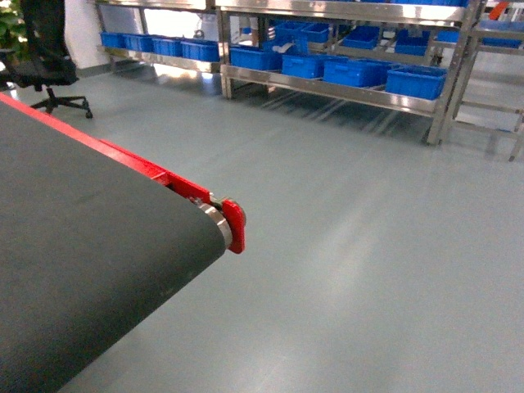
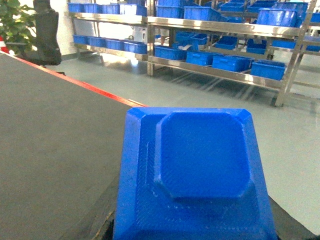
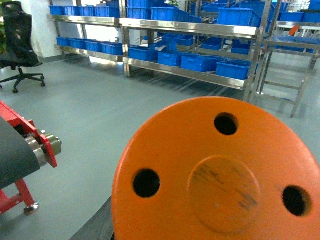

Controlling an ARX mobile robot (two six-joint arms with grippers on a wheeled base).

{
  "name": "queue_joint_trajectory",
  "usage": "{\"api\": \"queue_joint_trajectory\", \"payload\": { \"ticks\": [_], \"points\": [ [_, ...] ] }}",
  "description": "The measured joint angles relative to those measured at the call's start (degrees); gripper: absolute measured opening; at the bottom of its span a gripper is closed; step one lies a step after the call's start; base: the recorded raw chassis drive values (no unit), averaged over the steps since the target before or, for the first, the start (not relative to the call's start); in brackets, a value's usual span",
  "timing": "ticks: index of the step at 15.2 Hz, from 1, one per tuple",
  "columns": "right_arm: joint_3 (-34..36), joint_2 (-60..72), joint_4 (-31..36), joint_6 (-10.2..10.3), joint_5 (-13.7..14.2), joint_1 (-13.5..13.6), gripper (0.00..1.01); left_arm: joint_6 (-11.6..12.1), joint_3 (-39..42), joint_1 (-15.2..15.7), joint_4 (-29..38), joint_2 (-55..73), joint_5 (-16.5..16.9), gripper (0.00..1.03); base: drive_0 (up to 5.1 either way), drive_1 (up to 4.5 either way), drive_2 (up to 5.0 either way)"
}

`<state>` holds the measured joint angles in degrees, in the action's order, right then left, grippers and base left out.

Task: Sort blue parts and orange caps into right shelf containers

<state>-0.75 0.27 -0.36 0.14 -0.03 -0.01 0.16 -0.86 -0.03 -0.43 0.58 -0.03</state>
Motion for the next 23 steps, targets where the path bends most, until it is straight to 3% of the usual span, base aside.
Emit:
{"api": "queue_joint_trajectory", "payload": {
  "ticks": [23],
  "points": [
    [0.0, 0.0, 0.0, 0.0, 0.0, 0.0, 0.44, 0.0, 0.0, 0.0, 0.0, 0.0, 0.02, 0.44, -1.6, -1.64, -1.6]
  ]
}}
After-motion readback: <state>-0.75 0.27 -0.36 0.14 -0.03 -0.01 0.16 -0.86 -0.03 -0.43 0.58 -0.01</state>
